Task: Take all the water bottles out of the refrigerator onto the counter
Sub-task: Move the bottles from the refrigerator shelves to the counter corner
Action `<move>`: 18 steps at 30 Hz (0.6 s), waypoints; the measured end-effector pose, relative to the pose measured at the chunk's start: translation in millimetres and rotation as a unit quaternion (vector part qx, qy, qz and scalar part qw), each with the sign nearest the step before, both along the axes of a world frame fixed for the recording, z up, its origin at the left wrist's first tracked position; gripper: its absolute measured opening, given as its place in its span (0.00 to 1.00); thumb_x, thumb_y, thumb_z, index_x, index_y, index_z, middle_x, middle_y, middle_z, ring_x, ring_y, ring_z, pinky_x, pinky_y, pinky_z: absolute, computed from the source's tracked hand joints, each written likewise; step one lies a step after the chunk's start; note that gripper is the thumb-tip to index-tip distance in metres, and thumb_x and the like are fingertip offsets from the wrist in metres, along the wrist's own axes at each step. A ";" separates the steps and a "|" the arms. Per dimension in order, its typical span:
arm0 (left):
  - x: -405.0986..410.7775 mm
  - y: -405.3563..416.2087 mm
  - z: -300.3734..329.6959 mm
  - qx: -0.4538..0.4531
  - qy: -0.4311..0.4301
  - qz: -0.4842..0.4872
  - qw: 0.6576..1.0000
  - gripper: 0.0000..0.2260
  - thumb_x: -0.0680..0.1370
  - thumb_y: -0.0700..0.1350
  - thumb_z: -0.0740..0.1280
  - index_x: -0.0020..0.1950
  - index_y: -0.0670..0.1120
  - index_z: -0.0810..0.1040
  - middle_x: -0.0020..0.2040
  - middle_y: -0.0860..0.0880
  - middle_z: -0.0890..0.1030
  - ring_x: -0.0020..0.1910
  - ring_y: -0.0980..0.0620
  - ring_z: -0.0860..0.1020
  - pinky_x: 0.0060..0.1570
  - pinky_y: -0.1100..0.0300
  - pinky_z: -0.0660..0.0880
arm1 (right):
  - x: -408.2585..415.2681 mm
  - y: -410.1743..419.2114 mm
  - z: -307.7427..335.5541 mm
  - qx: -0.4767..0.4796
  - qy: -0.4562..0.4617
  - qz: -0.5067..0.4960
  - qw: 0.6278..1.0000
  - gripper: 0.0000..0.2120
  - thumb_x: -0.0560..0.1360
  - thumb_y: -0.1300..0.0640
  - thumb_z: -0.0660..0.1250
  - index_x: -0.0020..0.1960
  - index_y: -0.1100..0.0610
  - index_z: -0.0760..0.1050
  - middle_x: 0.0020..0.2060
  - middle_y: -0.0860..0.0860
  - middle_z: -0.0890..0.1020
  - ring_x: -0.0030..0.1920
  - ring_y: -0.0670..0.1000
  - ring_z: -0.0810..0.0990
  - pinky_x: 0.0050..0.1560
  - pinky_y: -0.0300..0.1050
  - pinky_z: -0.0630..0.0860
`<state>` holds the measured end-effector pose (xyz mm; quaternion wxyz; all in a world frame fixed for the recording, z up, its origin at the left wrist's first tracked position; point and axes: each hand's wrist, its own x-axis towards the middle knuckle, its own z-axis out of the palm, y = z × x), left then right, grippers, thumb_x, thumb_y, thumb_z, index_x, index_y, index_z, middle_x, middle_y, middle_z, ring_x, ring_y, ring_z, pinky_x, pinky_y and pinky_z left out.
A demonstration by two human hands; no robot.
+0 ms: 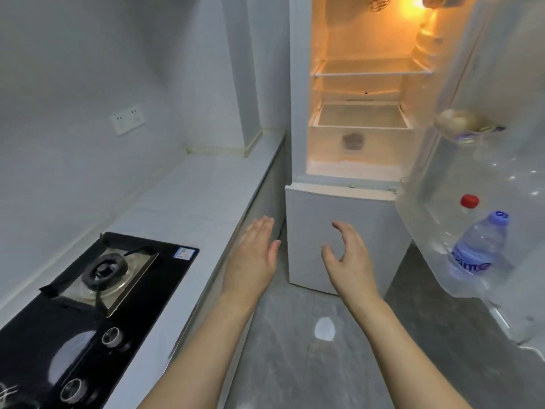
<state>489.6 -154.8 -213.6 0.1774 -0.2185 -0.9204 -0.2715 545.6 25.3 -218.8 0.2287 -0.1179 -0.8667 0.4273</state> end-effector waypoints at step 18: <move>-141.1 253.0 10.2 0.034 -0.080 -0.242 0.966 0.21 0.82 0.46 0.64 0.75 0.44 0.68 0.74 0.47 0.70 0.74 0.50 0.66 0.70 0.62 0.58 | -45.3 204.5 8.3 0.033 0.049 -0.326 0.944 0.17 0.75 0.60 0.63 0.64 0.59 0.74 0.61 0.52 0.78 0.64 0.54 0.73 0.66 0.40 0.63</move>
